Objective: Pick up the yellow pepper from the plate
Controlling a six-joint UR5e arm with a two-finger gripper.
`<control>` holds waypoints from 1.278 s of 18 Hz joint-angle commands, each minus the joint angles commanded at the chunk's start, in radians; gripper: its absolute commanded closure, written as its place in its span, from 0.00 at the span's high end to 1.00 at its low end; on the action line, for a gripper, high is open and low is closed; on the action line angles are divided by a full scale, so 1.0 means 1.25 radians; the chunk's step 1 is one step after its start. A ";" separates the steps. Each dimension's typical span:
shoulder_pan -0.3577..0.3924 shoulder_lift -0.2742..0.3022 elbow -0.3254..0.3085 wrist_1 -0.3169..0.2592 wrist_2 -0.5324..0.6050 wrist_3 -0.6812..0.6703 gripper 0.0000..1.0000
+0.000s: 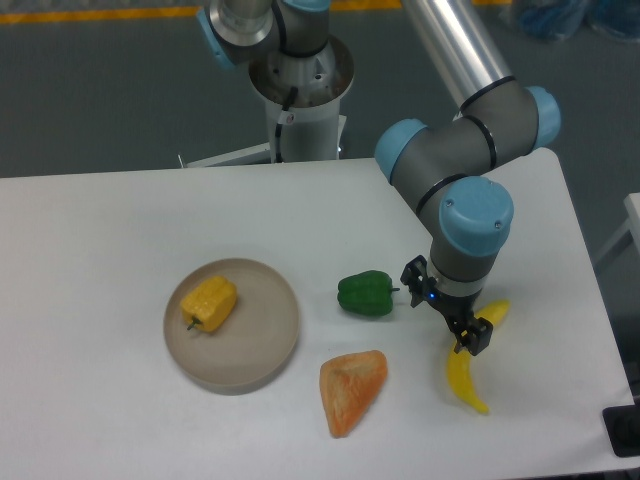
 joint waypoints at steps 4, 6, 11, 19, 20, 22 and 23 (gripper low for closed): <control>-0.001 0.000 0.000 0.000 -0.002 -0.004 1.00; -0.009 0.001 -0.002 0.001 0.000 -0.016 1.00; -0.051 0.053 -0.057 -0.026 0.000 -0.059 1.00; -0.249 0.128 -0.145 -0.001 -0.015 -0.376 1.00; -0.276 0.129 -0.157 0.001 -0.015 -0.434 1.00; -0.319 0.126 -0.175 0.002 -0.015 -0.527 1.00; -0.337 0.120 -0.186 0.005 -0.015 -0.568 1.00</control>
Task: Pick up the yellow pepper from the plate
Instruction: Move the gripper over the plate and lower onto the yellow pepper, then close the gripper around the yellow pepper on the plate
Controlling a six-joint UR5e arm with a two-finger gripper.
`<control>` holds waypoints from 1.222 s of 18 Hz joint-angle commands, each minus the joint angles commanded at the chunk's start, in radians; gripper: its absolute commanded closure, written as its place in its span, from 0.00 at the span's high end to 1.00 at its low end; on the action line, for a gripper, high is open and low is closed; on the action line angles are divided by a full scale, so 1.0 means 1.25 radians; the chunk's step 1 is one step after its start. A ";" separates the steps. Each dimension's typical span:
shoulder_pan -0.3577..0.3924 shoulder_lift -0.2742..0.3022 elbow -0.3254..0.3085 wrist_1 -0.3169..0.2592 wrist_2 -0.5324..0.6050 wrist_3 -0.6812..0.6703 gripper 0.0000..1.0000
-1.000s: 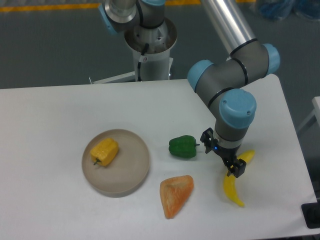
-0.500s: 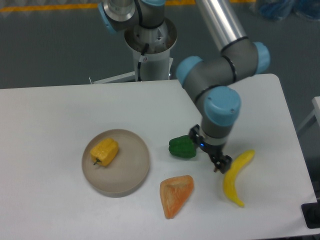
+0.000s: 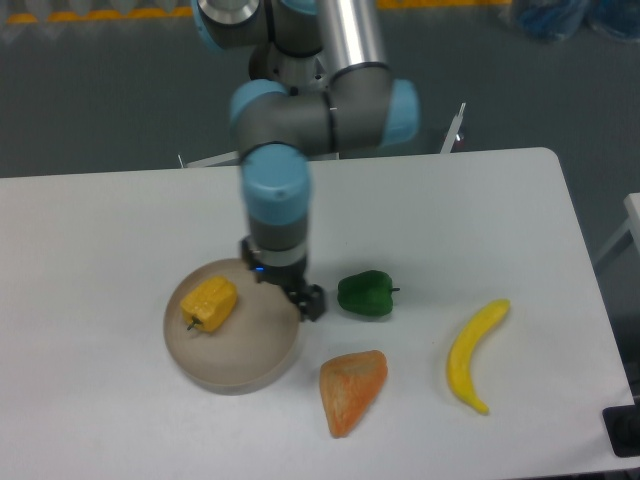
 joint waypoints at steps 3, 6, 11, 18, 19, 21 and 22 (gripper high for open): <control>-0.032 -0.003 -0.053 0.044 -0.021 -0.046 1.00; -0.036 -0.003 -0.087 0.093 -0.044 -0.080 1.00; -0.048 -0.009 -0.088 0.095 -0.048 -0.116 1.00; -0.053 -0.039 -0.087 0.155 -0.047 -0.158 1.00; -0.053 -0.039 -0.087 0.156 -0.047 -0.154 0.88; -0.053 -0.039 -0.088 0.155 -0.045 -0.160 0.36; -0.053 -0.038 -0.087 0.155 -0.045 -0.158 0.16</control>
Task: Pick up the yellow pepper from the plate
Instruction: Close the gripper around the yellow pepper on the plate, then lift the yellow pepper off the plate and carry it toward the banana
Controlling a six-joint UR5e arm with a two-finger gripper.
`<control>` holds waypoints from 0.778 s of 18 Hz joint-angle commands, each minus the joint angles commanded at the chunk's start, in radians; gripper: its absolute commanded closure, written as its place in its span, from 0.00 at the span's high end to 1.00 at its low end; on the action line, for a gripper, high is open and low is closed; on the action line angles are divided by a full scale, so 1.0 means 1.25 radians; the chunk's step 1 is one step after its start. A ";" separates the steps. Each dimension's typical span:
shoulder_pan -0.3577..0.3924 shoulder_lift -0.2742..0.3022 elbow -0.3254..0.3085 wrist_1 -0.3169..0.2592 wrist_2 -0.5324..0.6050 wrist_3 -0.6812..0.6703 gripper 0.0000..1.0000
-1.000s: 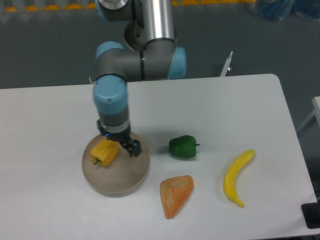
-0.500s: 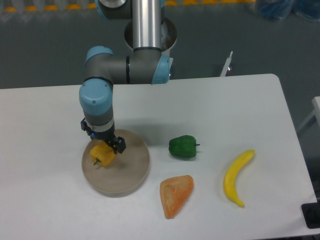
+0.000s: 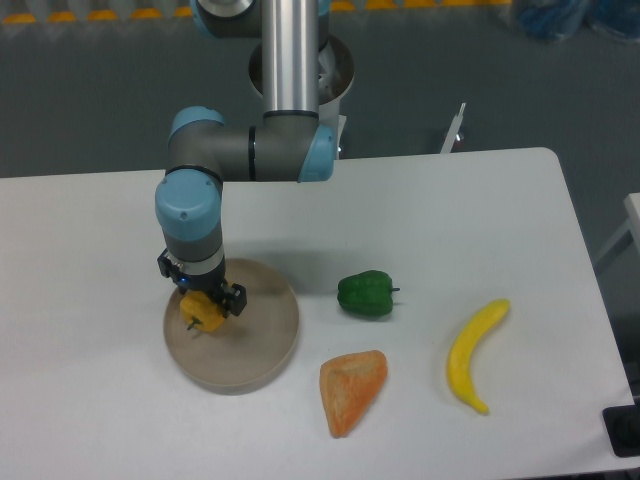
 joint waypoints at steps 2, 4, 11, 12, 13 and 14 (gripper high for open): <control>0.000 0.005 0.005 -0.001 0.000 0.005 0.00; 0.016 0.027 0.022 -0.004 -0.001 0.009 0.00; 0.235 0.055 0.131 -0.033 0.005 0.169 0.00; 0.257 0.050 0.147 -0.049 0.004 0.206 0.00; 0.281 0.045 0.159 -0.064 0.005 0.244 0.00; 0.305 0.038 0.169 -0.076 0.009 0.284 0.00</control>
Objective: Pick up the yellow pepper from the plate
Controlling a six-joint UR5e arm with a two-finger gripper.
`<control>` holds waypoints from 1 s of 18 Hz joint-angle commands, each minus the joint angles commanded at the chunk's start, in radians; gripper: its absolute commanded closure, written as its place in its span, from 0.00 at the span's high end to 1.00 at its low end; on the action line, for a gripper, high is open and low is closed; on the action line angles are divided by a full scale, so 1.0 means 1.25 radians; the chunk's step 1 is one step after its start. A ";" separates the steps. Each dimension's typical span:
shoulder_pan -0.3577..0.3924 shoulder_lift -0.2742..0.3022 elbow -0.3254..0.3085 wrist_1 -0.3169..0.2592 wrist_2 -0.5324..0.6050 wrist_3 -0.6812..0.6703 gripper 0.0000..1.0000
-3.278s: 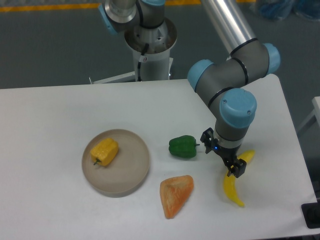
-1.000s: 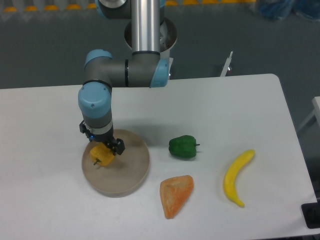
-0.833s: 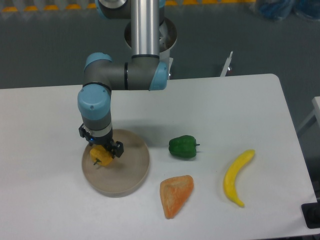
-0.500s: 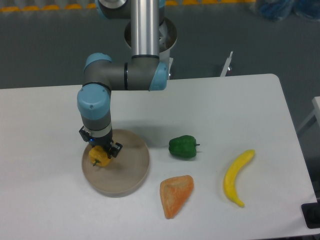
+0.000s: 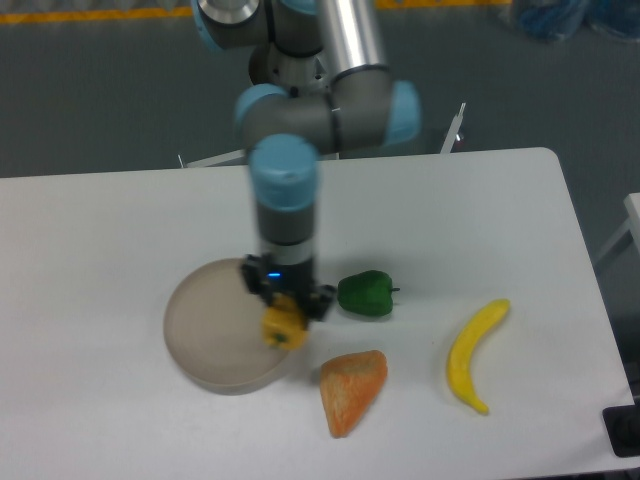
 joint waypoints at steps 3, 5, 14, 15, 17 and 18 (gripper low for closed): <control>0.060 -0.023 0.034 -0.038 0.000 0.132 0.00; 0.084 -0.043 0.054 -0.059 0.000 0.155 0.00; 0.119 -0.098 0.114 -0.153 0.088 0.404 0.01; 0.120 -0.099 0.115 -0.155 0.090 0.432 0.01; 0.122 -0.098 0.115 -0.165 0.088 0.475 0.00; 0.128 -0.099 0.115 -0.165 0.085 0.478 0.00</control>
